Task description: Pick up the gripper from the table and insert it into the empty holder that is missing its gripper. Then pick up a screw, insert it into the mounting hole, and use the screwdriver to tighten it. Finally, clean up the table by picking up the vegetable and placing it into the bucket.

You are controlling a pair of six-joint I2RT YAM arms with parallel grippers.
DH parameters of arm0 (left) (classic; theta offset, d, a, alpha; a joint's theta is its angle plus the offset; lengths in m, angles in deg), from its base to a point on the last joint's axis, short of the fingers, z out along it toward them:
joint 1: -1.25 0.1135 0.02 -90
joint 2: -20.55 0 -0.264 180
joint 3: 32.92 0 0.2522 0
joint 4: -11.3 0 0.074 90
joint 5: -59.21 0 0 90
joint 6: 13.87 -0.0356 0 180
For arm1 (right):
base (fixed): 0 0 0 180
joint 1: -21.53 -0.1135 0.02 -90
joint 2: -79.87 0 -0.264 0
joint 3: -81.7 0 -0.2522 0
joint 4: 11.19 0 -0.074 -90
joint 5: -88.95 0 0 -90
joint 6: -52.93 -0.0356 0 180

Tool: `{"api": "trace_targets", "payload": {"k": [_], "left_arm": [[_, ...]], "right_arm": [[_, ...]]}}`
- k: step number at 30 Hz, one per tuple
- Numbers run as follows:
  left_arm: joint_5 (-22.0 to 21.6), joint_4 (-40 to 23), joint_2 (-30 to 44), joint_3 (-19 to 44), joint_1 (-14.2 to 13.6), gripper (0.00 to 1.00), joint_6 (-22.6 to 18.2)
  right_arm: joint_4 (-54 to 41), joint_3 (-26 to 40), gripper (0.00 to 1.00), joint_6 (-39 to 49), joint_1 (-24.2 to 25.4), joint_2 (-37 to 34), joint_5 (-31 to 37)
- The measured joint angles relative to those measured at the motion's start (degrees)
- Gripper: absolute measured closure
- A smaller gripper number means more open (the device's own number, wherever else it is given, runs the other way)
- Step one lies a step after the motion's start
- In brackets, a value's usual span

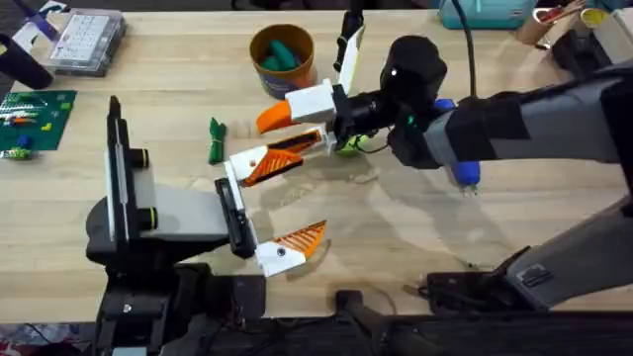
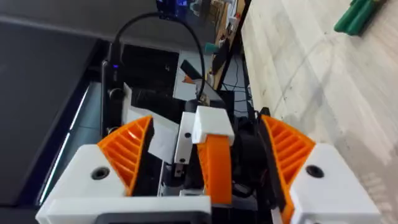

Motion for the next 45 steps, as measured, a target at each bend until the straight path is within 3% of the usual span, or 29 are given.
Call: {"api": "trace_targets", "payload": {"k": [6,15,27,34,45], "left_arm": [[0.0,0.0,0.0,0.0,0.0,0.015,0.0],[0.0,0.0,0.0,0.0,0.0,0.015,0.0],[0.0,0.0,0.0,0.0,0.0,0.014,0.0],[0.0,0.0,0.0,0.0,0.0,0.015,0.0],[0.0,0.0,0.0,0.0,0.0,0.014,0.0]], "right_arm": [[1.8,0.0,0.006,-1.4,1.2,0.0,-1.8],[13.1,-1.0,0.005,-5.7,2.1,0.0,-2.7],[18.9,-16.8,0.005,-7.3,3.3,0.0,5.8],[21.7,-17.1,0.005,-8.6,1.3,0.1,8.9],[21.9,-17.1,0.029,-11.1,1.1,4.5,7.8]]}}
